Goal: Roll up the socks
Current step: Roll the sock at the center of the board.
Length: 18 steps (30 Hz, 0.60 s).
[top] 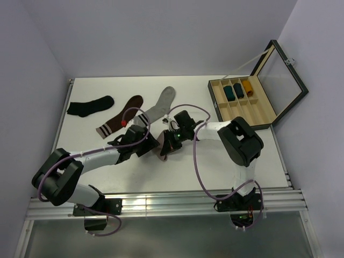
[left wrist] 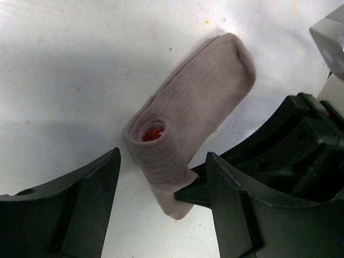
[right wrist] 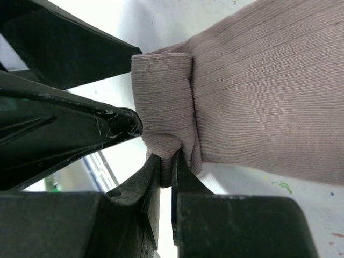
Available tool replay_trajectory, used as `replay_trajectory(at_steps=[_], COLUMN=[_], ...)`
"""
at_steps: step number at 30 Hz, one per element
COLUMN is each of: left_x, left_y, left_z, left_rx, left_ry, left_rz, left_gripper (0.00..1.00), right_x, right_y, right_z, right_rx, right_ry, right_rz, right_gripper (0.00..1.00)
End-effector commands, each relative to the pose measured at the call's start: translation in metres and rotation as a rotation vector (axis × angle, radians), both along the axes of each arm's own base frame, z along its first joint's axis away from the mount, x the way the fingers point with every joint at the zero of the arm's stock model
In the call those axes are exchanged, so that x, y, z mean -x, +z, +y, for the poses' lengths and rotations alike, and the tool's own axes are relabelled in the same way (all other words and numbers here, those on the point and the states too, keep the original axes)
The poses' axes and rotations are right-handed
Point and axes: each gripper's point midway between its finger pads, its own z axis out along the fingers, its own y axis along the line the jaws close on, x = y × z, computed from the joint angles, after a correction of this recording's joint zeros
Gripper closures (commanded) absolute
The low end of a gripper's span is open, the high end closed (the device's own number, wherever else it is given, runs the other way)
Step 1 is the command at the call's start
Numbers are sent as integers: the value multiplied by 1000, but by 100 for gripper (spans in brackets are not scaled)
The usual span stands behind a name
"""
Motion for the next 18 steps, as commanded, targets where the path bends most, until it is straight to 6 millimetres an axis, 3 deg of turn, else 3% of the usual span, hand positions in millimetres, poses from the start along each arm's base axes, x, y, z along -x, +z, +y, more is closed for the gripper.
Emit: replay_trajectory(at_steps=[1, 18], left_x=[-8, -8], left_y=[5, -31], left_z=[0, 6], left_rx=[44, 22], left_ry=[57, 152], left_rz=[-27, 67], left_gripper=[31, 46], right_x=[10, -2], right_y=[-11, -15], right_z=[-10, -4], right_rx=[40, 58], right_ry=[0, 9], right_rz=[137, 187], right_gripper=[100, 100])
